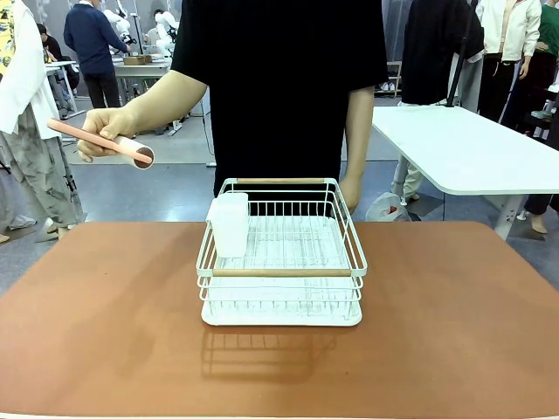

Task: Clean the table.
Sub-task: Pick up the Lint Roller when the human hands it over.

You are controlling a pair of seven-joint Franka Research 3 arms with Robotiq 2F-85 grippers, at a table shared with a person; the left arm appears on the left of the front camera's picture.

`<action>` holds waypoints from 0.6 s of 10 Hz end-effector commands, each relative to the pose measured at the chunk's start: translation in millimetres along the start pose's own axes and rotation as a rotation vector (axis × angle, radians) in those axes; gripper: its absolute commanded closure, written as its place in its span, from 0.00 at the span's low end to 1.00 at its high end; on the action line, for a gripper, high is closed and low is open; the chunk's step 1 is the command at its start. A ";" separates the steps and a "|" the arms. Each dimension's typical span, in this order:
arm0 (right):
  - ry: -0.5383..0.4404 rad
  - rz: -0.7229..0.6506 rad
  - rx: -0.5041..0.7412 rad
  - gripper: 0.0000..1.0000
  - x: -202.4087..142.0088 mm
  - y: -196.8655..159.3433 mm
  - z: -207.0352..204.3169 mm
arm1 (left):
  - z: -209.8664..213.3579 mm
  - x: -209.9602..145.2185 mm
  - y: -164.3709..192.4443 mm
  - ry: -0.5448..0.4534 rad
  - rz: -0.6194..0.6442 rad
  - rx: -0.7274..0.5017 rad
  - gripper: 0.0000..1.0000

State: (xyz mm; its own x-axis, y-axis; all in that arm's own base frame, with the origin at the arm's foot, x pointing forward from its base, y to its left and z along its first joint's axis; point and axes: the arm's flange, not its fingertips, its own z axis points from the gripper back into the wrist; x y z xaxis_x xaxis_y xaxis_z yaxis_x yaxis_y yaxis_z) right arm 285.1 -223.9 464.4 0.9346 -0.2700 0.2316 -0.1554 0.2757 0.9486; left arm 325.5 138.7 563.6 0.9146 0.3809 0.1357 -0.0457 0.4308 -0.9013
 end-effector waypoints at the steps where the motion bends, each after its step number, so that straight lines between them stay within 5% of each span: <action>1: -0.001 0.008 0.013 0.00 -0.1 3.9 1.8 | -26.7 -8.6 0.7 -0.052 0.028 0.044 0.00; 6: -0.001 0.008 0.013 0.00 -0.1 3.9 1.8 | -75.4 7.7 7.4 -0.186 0.108 0.076 0.00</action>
State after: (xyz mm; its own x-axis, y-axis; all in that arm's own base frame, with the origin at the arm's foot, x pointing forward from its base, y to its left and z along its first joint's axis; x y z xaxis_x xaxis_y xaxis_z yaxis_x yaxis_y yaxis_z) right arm 285.2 -223.9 464.4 0.9347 -0.2699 0.2314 -0.1552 0.2759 0.9486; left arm 356.7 93.6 529.8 0.8452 0.5186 0.1291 -0.1439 0.4536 -0.8795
